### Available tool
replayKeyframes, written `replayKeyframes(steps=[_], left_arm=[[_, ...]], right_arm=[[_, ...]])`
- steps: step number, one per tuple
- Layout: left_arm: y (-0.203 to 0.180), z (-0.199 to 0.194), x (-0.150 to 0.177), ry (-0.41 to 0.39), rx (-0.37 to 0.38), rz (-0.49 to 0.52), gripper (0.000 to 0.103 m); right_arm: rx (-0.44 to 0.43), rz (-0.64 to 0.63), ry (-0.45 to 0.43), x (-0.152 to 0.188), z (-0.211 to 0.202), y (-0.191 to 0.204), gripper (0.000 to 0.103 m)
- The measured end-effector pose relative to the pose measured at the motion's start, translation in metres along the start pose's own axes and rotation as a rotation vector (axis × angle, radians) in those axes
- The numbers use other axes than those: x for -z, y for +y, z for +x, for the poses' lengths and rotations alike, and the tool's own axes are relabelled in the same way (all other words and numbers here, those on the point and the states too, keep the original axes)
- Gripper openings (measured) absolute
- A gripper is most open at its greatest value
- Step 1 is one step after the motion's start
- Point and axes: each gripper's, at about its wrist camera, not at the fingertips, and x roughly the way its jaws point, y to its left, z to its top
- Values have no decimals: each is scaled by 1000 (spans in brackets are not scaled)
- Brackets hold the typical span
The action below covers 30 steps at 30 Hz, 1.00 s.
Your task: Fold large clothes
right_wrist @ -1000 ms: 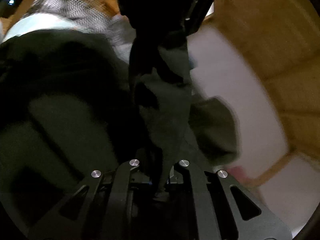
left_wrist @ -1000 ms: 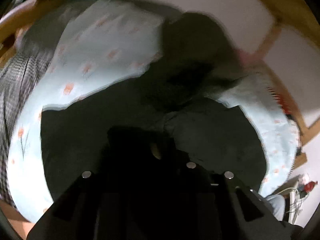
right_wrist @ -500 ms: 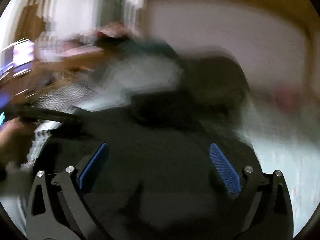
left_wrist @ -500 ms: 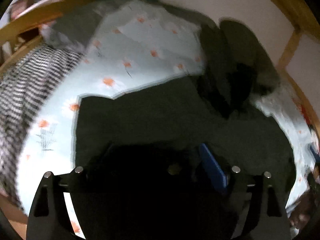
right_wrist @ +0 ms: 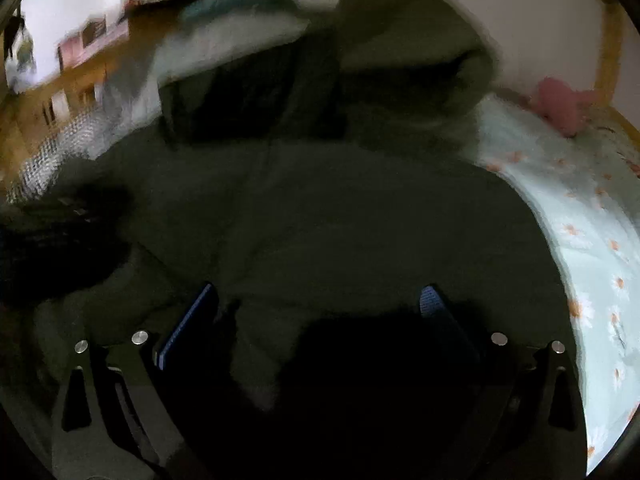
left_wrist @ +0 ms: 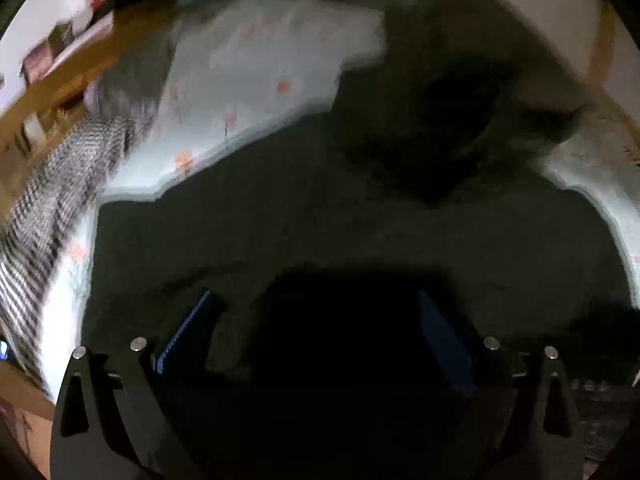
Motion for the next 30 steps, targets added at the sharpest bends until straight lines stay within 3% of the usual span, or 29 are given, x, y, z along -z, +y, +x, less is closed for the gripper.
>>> replayKeyframes(steps=[1,3,5,7,11,13,18,25,27,30], left_arm=[[3,2,6,-55,14,-8,98],[-1,5,10,-105,-6,24,99],[-6,9,10,-115,-21,54,99],[-6,14,8,-114,-10,57,99],[-3,21,13,-119,-9,68,99],[1,24,16,-126,-5,71,99],[4,25,18,-132,-4,80,99],[1,20,18,-103,-10,86,99],[3,9,20,-102,-12,72,98],[11,-25,40,-162,-7,58,98]], right_arm=[[22,18,-25,8,-15,-13,100],[71,21,27,11,-9,-26,100],[52,26,130,23,20,-39,100],[39,14,108,30,32,-38,100],[66,34,154,26,29,-36,100],[49,47,129,25,16,-36,100],[56,8,111,41,34,-29,100],[52,7,92,36,41,-28,101],[31,11,68,36,34,-30,101],[-51,22,20,44,8,-38,100]])
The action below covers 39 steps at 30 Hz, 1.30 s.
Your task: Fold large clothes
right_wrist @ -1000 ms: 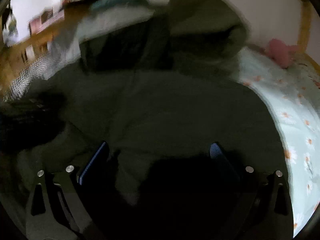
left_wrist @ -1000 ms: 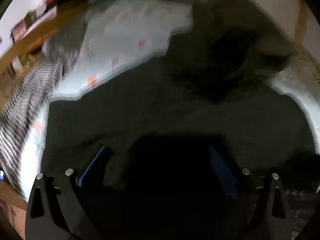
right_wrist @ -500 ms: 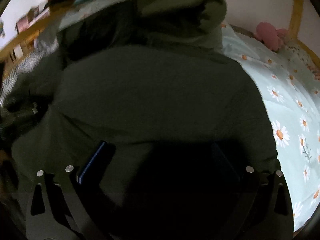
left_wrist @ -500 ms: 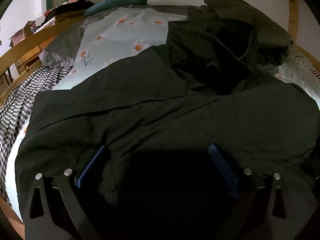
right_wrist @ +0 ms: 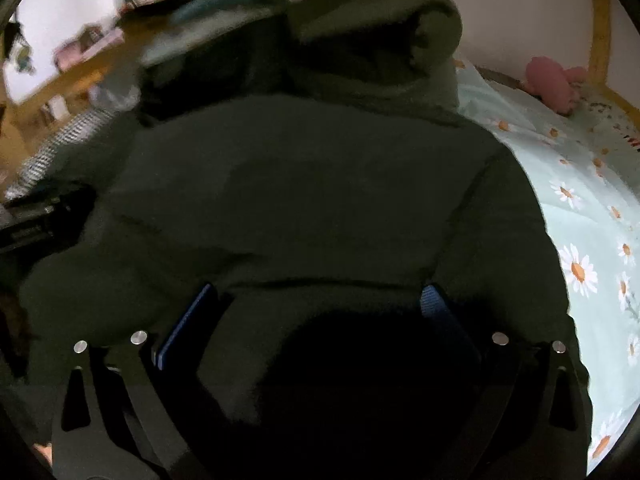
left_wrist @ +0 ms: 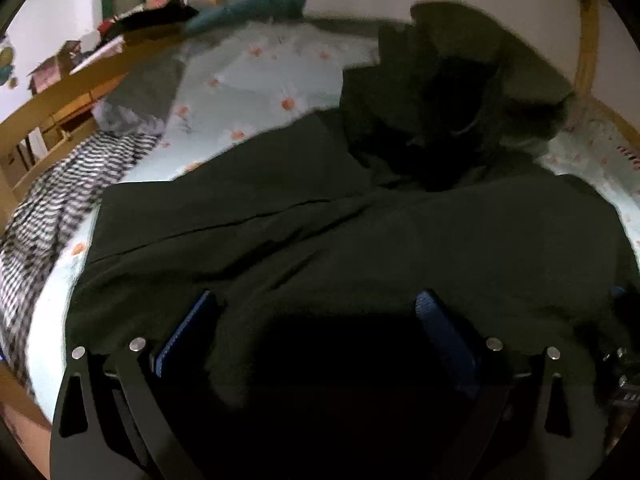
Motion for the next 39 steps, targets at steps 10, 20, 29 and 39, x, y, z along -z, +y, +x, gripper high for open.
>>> replayKeyframes(steps=[10,20,29,39], left_arm=[[19,-95,66,-73,54,-22,98],[52,-126,146,-7,89,-86,98],[91,-115,217,119,256,-259,98],[134,-58,304,312,472,-611,98]], right_arm=[[-78,27,-102,36,-78,-10,100],[-104,-132,-79,112,-129,7,100],[-185,-89,-6,154,-129,12,100],[-252,-111,35,203,-136,24,100]])
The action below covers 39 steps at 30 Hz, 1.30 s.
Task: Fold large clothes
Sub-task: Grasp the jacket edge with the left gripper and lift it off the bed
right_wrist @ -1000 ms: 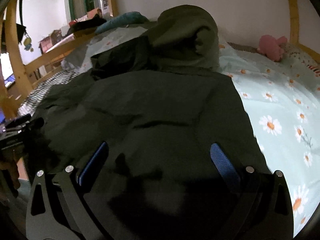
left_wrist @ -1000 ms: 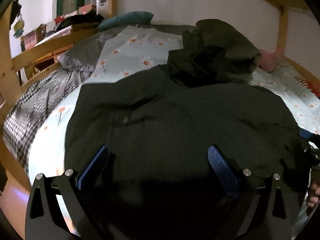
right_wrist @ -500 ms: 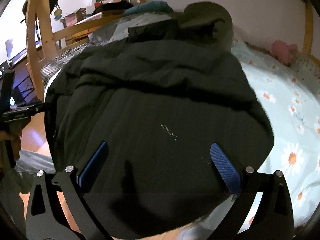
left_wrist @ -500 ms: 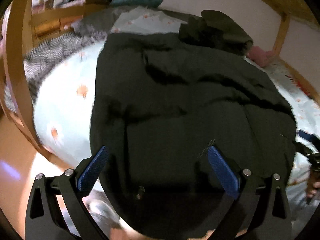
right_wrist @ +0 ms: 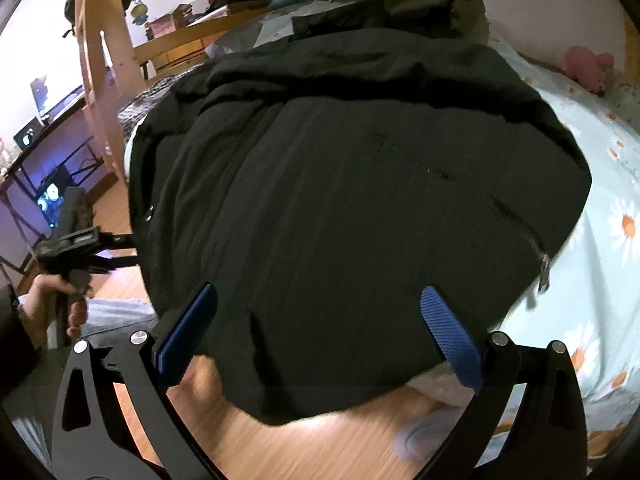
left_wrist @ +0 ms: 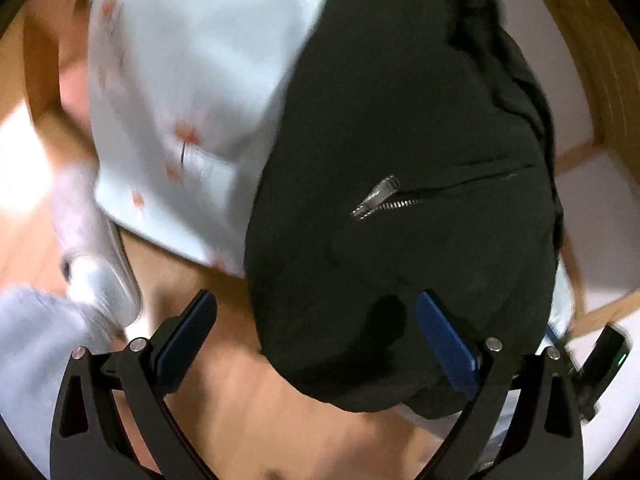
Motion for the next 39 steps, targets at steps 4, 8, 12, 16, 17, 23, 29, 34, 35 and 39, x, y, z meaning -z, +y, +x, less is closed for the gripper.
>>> replayKeyframes(steps=[4,8,12,16,17,23,29,34,35,39], left_arm=[[12,15,1,23,107,-89,98],[4,29,1,61,173,-65,97],[-6,25,4,72,212,-42,44],[-12,5,4,77,267,-30,21],[-17,-5,2,72,272,-5,21],[-50,-50,-11,44,299,110,17],[-69,-70,-18,10,308,116,17],[-86,-96,-33,-68,337,126,17],[-89,-96,-35,-71,328,126,17],[-97,-83,-35,-44,250,130,17]], right_arm=[[-5,-10,32,16,0,2,100],[-20,45,96,31,4,-10,100],[-108,198,209,52,23,-38,100],[-292,380,302,70,56,-61,100],[-336,417,306,72,64,-64,100],[-547,513,181,60,78,-66,91],[-811,485,35,23,46,-52,43],[-1000,568,-168,-19,2,-61,53],[-986,577,-167,-23,-1,-59,64],[-812,427,-124,-60,-12,-18,74]])
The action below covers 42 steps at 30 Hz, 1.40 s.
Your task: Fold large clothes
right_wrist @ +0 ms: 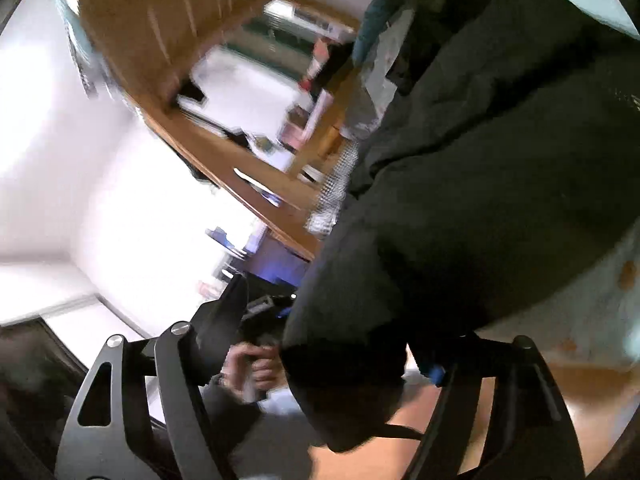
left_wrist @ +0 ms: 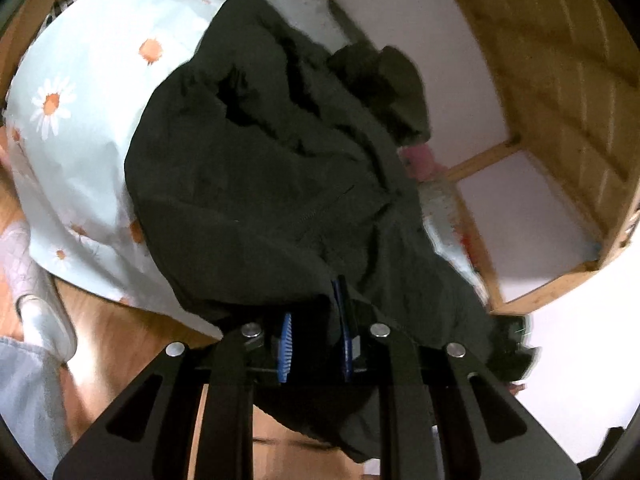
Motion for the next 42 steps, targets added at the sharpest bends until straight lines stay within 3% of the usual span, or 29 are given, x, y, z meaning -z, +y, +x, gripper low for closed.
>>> replayKeyframes(steps=[3,4,6,8,12,15,16,21,26,29,31,33,34,36,38,39,40,41,42], left_arm=[[-14,5,-3,-24,-79,45,17],[-17,5,-5,-37,-83,46,17],[-25,1,-13,-70,-76,53,17],[-32,-1,-24,-83,-96,61,17],[-45,3,-40,-90,-81,77,18],[-60,11,-55,-110,-71,116,18],[-62,14,-60,-116,-67,119,18],[-75,48,-99,-107,-24,109,18],[-88,73,-142,-127,17,115,18],[-92,86,-162,-127,31,134,18],[-90,95,-171,-114,28,149,18],[-86,104,-179,-98,34,149,18],[-85,107,-182,-93,38,148,18],[-83,110,-188,-83,46,142,18],[-82,112,-193,-73,55,135,18],[-82,112,-196,-69,58,135,18],[-83,112,-198,-68,57,136,18],[-83,112,-200,-67,57,135,18],[-83,112,-203,-68,53,137,18]], right_arm=[[25,-17,83,-39,23,31,74],[-15,-3,82,-55,23,35,74],[-69,62,85,-82,26,29,79],[-85,210,138,-110,47,16,89],[-36,302,108,-134,63,-1,88],[-31,319,111,-131,54,-7,88],[-30,324,115,-128,49,-11,93],[-49,405,102,-103,-8,-29,97],[43,476,141,-81,-38,-60,99],[181,561,85,-57,-62,-84,99],[364,641,15,-37,-91,-109,99],[464,647,-42,-30,-108,-129,99],[469,640,-63,-32,-111,-138,99],[378,614,-121,-41,-105,-148,99],[364,536,-114,-55,-90,-145,99],[402,459,-88,-64,-75,-142,97],[386,424,-81,-68,-66,-139,80],[329,398,-80,-72,-58,-134,55],[210,353,-94,-79,-53,-124,50]])
